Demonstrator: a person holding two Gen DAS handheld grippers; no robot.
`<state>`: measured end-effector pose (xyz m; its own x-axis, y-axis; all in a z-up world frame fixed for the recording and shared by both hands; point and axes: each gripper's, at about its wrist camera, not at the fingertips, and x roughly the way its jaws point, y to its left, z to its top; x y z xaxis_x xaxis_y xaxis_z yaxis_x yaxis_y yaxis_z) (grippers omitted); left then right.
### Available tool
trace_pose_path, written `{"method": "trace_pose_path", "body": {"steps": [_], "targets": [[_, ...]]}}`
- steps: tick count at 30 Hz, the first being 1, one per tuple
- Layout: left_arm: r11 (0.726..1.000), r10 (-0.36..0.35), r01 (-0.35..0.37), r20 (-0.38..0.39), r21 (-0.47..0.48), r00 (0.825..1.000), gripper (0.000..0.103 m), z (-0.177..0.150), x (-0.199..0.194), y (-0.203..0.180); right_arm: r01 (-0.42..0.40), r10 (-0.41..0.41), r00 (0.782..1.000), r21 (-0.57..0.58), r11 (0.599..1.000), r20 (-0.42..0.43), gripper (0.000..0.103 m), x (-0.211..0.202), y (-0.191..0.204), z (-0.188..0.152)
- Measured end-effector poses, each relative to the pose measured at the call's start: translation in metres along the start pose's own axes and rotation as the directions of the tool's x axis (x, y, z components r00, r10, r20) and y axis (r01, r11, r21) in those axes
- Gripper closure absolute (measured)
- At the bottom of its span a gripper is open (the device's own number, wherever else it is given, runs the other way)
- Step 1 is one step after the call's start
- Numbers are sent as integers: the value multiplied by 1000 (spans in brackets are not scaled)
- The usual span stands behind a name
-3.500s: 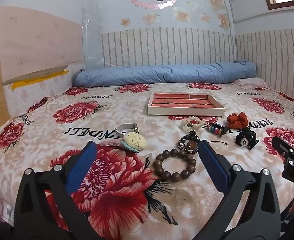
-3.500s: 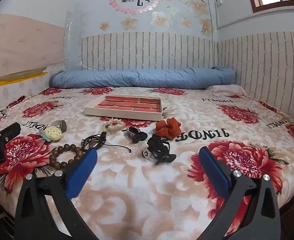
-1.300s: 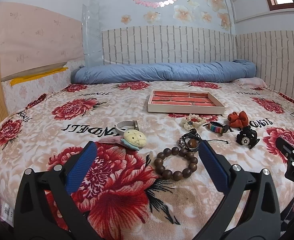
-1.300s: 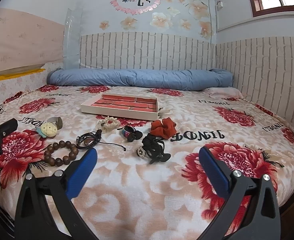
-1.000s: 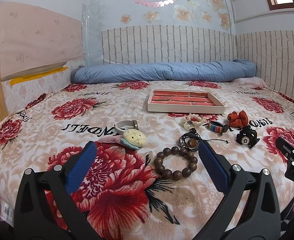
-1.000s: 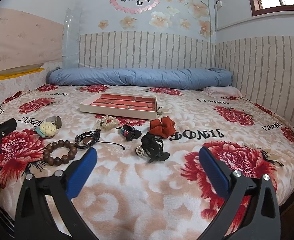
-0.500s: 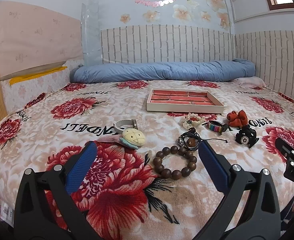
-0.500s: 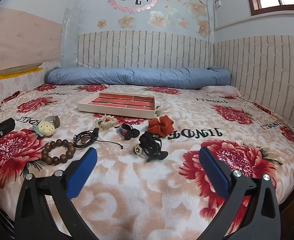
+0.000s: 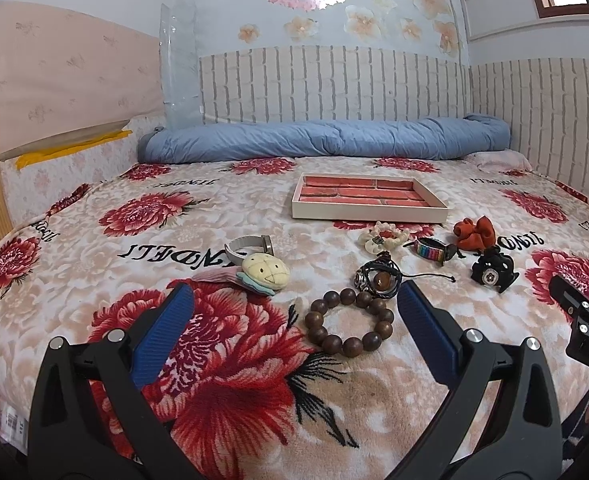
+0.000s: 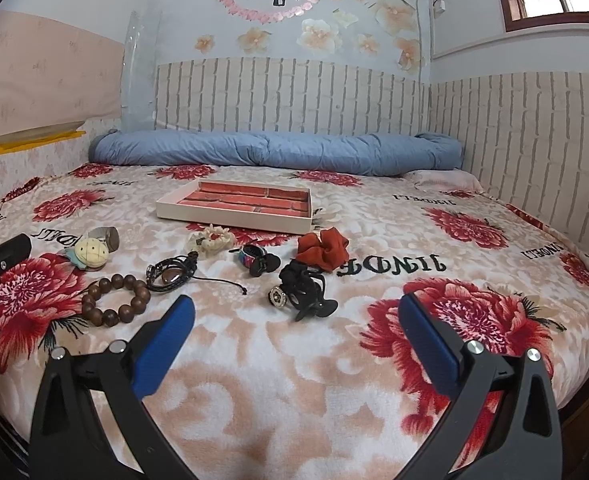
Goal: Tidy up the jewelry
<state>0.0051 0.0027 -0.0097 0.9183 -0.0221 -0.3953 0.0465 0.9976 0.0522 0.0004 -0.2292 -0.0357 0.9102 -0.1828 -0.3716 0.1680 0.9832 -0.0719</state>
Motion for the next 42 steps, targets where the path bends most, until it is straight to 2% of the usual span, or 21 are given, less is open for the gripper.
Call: {"method": "trace_pose_path", "body": {"steps": [16,33,42], "targets": [[999,-33,33,-41,1,999,5,-2,13,0,6,-6,1000,11,1000,-24,4,10,5,-4],[998,-56,56,-103,-1,993,5,-11,41,3,11,-12,995,-12,1000,-97,4,33,13,-18],[997,-80,80,-139,-4,987,5,-14,57,3,21,-23,992,-16,1000,-121,4,45,2,-19]]}}
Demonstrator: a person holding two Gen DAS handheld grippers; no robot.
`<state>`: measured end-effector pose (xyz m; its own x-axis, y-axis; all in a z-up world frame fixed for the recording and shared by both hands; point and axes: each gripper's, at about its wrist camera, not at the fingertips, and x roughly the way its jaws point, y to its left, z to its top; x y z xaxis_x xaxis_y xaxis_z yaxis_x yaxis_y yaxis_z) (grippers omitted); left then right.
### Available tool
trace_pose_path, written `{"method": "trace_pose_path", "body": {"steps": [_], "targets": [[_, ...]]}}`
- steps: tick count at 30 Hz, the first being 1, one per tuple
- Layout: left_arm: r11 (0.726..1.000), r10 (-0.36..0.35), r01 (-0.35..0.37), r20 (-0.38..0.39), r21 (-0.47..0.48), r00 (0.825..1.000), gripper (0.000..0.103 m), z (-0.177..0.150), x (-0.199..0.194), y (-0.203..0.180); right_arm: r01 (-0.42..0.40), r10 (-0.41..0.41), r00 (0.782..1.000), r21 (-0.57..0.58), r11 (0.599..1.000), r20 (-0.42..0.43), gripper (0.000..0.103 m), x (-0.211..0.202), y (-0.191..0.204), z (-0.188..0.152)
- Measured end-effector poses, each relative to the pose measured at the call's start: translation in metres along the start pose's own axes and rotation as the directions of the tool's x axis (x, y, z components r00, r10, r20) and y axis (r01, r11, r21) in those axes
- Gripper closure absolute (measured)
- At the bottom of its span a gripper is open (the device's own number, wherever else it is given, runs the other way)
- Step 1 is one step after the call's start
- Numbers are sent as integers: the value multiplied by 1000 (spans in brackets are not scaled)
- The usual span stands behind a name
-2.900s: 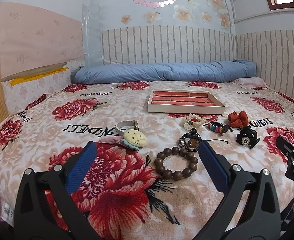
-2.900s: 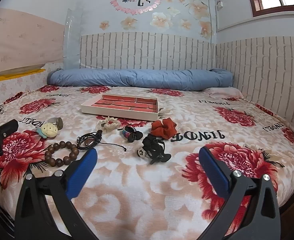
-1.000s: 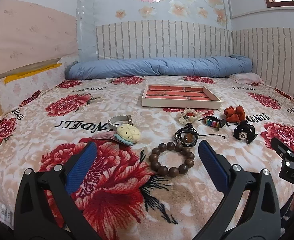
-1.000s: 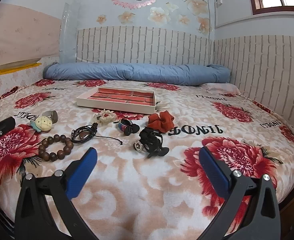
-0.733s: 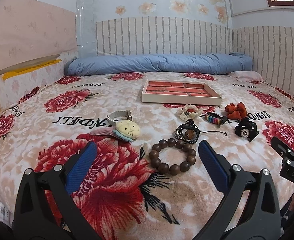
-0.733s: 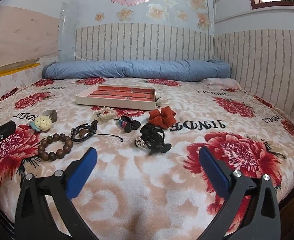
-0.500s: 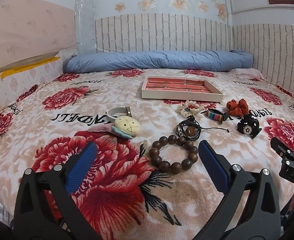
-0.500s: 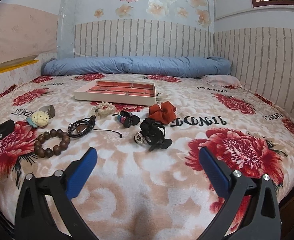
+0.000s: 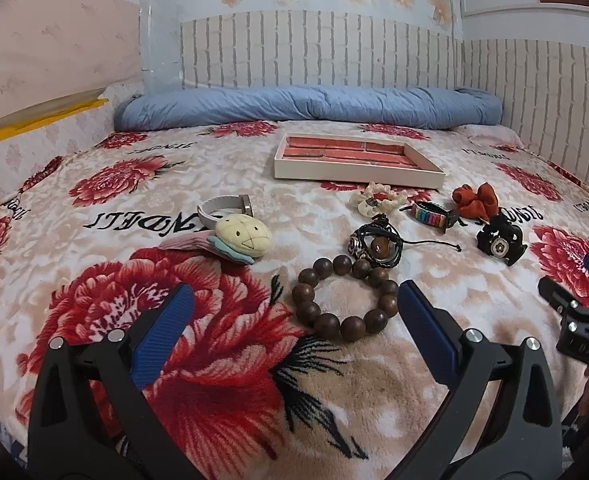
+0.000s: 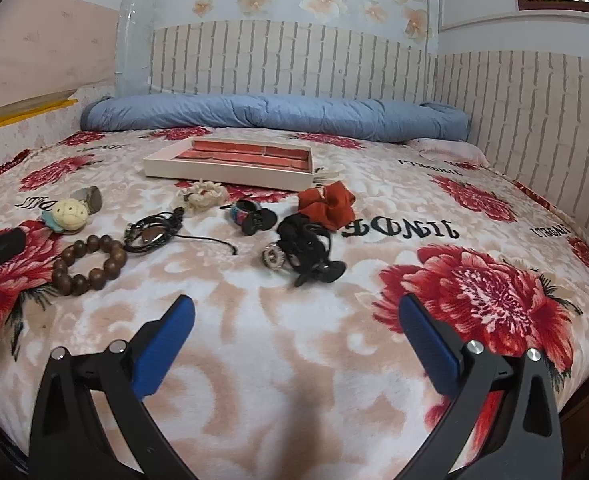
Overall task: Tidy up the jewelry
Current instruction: 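Move the left tool to the brown bead bracelet while the right tool moves to the black claw clip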
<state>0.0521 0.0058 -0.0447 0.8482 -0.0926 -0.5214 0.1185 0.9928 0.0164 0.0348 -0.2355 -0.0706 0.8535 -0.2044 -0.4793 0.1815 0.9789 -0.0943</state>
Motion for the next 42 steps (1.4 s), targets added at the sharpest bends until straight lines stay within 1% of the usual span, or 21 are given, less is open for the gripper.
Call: {"method": "trace_pose_path", "body": {"steps": [4,11,14,15,16,18,20,21,23,30,32,33,35,42], "targets": [[1000,-15,14,-22,-20,1000,5,4,12,3,10,-10,1000,7,1000,-2,4,11,-13,7],[1000,-1,-1,-63,-29,998,5,9,39,7,-16,17,1000,28,999,-18,4,38,-29,16],[999,-12,9,-92,-38,996,5,10,49,8,-4,5,1000,28,1000,-18,4,48,-32,20],[999,-13,9,-107,-39,994,6,11,54,8,-2,3,1000,27,1000,-19,5,51,-33,21],[999,-16,11,-117,-37,993,10,10,57,8,-4,5,1000,27,1000,-23,5,54,-33,22],[1000,-17,13,-146,-27,989,14,9,64,6,-24,26,999,38,999,-43,11,61,-35,22],[1000,-21,18,-167,-18,986,20,8,69,4,-43,47,996,55,998,-72,20,69,-39,22],[1000,-23,21,-174,-15,984,23,7,71,3,-48,53,995,61,997,-83,21,71,-40,22],[1000,-28,26,-192,-13,981,24,7,76,3,-61,69,992,75,995,-107,24,77,-42,20],[999,-50,47,-241,-19,969,32,4,88,2,-95,106,982,79,992,-155,29,91,-39,20],[998,-56,52,-248,-20,967,36,3,89,2,-106,119,978,86,991,-170,34,96,-39,21],[998,-58,55,-251,-20,966,37,2,89,2,-111,126,976,91,990,-179,35,99,-40,22],[998,-62,58,-258,-23,964,38,2,91,2,-119,136,972,96,988,-191,38,103,-40,23],[997,-78,72,-276,-35,958,39,2,97,4,-147,168,965,116,982,-204,38,111,-40,29]]}}
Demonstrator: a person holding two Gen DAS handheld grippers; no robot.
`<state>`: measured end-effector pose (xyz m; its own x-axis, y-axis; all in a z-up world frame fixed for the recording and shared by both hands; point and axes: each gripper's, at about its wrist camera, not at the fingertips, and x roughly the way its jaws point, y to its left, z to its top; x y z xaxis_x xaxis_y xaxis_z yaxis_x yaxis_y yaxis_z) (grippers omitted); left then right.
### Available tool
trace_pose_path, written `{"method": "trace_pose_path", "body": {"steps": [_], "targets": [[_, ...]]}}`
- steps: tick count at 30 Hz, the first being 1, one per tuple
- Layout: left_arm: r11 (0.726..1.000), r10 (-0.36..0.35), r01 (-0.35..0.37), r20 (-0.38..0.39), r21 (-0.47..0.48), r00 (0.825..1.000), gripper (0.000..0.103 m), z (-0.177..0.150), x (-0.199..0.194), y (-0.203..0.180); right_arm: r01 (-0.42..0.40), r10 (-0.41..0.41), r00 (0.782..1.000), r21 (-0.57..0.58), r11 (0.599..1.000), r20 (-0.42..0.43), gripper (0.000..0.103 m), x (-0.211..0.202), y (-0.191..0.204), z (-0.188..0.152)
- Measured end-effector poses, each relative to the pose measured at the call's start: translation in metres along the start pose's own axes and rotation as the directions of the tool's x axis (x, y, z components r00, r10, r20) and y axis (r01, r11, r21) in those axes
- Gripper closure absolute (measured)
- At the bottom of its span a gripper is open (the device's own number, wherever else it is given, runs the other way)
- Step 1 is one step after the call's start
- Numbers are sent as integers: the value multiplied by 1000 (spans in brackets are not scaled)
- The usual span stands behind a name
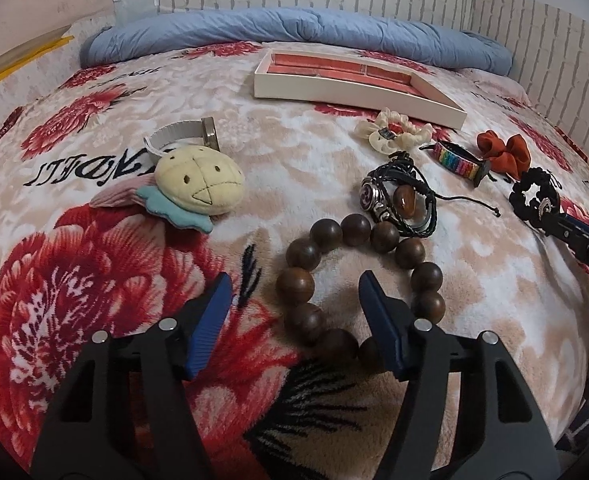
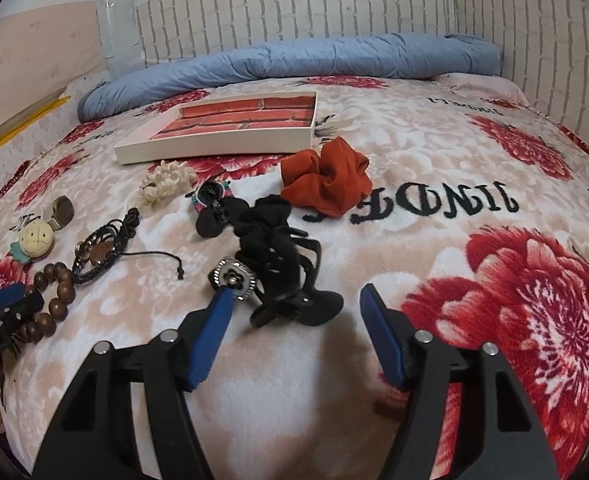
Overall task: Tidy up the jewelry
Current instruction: 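Move the left tool to the brown bead bracelet while the right tool moves to the black claw clip, then close the left tool on the bead bracelet while the right tool closes on the claw clip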
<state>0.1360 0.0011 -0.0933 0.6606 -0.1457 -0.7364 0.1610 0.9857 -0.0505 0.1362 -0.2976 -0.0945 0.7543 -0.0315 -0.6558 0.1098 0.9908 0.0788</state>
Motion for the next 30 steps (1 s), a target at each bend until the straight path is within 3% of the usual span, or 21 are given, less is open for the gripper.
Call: {"method": "trace_pose_path", "body": {"steps": [13,20,30], "targets": [[1000,-17,17,-6,-2,1000,54,0,3,2,-60,60,998,11,998,-8,46,2,-8,5],[1000,-25,25,-12,-1,1000,57,-1,3,1,-152,156,986,75,986,-58,54,11,-24,2],[999,-35,35,-25,24,999,74,0,5,-5,-177,182,982,77,981,-52,56,10,-34,6]]}}
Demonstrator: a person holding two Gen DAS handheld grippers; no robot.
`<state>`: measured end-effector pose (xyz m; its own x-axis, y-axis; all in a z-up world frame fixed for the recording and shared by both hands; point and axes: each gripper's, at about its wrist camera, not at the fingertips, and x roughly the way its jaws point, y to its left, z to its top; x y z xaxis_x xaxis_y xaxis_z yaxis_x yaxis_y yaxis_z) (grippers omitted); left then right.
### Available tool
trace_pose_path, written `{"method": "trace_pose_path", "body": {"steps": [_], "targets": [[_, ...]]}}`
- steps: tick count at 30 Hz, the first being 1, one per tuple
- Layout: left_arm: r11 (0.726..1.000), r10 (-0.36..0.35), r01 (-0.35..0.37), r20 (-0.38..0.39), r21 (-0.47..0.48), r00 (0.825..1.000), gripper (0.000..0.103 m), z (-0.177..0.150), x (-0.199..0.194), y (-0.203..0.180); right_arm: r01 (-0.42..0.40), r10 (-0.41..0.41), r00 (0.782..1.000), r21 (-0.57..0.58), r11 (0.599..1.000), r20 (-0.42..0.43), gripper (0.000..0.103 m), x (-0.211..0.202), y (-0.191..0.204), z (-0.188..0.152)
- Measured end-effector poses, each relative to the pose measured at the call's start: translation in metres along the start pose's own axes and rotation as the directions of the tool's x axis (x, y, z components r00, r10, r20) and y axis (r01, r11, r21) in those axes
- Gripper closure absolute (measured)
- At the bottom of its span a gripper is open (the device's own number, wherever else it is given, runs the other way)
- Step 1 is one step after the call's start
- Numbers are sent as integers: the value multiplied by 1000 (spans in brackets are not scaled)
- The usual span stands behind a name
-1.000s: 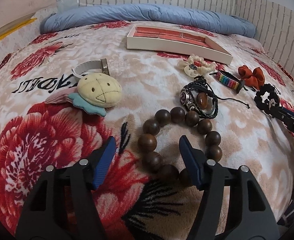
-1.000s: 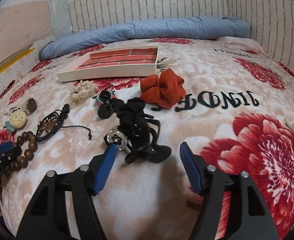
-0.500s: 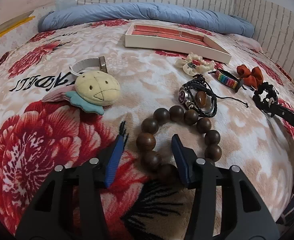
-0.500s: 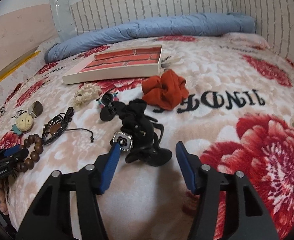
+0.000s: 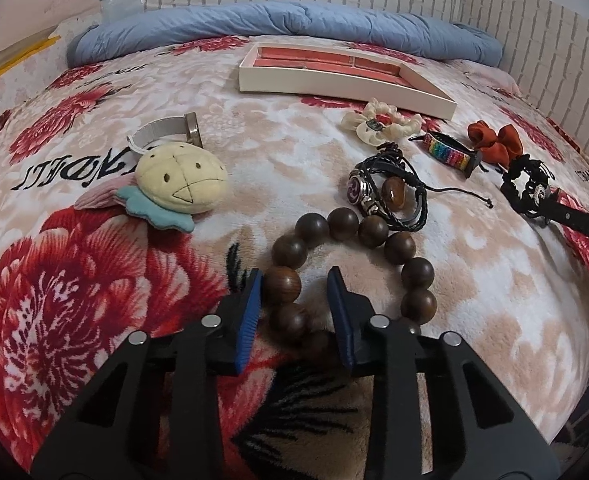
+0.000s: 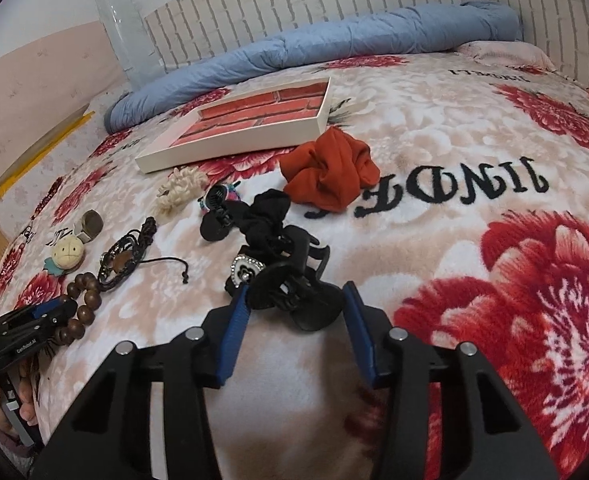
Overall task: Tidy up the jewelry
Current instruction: 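Close the left tool on the bead bracelet while the right tool closes on the claw clip, then carry the bead bracelet in the left tool while the right tool carries the clip to the tray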
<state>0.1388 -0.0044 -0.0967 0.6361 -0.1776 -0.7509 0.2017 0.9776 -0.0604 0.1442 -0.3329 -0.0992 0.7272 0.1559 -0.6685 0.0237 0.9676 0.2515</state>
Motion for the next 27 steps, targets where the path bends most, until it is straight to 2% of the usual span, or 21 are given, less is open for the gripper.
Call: {"method": "trace_pose_path", "body": {"steps": [3,10,16,20,27], "targets": [[1000,-2,2,-6,-13,1000,85,2,0,3,51,-51,999,-19,998,18,56,-6,0,1],[1000,-15,15,-8,-13,1000,85,3,0,5,165,-163,986,-47,985,45,56,-19,-10,1],[999,-40,40,7,-19,999,85,5,-4,7,252,-243,966,-108,962,92,56,-26,-1,1],[999,-38,38,58,3,998,85,9,-16,6,287,-272,955,-127,950,121,56,-29,4,4],[996,-84,82,137,25,987,85,30,-34,5,360,-329,926,-177,916,183,57,-34,15,15]]}}
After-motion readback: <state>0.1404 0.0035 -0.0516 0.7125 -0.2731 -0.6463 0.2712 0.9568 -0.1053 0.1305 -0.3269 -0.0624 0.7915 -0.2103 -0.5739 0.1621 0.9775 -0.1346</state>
